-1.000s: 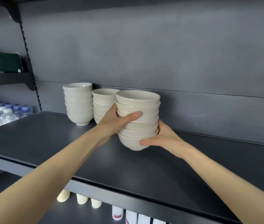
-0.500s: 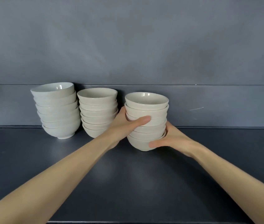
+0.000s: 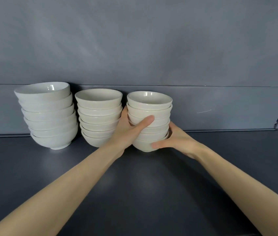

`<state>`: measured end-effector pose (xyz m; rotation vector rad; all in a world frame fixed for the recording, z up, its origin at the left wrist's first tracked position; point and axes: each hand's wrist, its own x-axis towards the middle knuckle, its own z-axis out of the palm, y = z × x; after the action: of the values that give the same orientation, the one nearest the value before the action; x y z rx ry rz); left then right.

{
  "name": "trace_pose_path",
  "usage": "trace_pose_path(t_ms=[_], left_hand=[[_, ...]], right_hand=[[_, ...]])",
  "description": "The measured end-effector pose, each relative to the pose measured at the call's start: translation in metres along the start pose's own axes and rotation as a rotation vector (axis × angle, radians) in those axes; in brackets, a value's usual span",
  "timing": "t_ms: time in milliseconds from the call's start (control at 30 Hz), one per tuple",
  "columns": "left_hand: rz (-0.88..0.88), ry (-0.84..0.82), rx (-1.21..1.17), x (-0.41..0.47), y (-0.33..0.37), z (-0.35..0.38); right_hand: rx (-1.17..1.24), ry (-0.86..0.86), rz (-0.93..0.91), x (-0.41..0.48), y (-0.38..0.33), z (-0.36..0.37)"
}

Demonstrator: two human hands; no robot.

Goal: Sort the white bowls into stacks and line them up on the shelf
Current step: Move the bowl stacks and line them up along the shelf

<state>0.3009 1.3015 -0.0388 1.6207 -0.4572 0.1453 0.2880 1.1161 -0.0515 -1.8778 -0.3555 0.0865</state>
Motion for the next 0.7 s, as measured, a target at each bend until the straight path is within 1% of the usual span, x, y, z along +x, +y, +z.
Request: trace_pose_path(t_ms=[100, 167, 367, 567, 700], left_hand=[[0.018, 0.087, 0.048, 0.000, -0.009, 0.002], [0.024, 0.106, 0.059, -0.002, -0.011, 0.003], [0.022, 0.098, 0.045, -0.002, -0.012, 0.001], [0.036, 0.104, 0.051, 0.001, -0.017, 0.003], [0.033, 0.092, 0.049, 0.004, -0.017, 0.002]], right_hand=[[-0.014, 0.019, 0.018, 0.005, 0.002, -0.001], [-0.023, 0.032, 0.028, 0.008, 0.003, -0.003], [-0.037, 0.104, 0.082, 0.014, 0.009, -0.004], [-0.092, 0.165, 0.051, 0.014, 0.009, -0.001], [-0.076, 0.163, 0.050, 0.013, 0.008, -0.001]])
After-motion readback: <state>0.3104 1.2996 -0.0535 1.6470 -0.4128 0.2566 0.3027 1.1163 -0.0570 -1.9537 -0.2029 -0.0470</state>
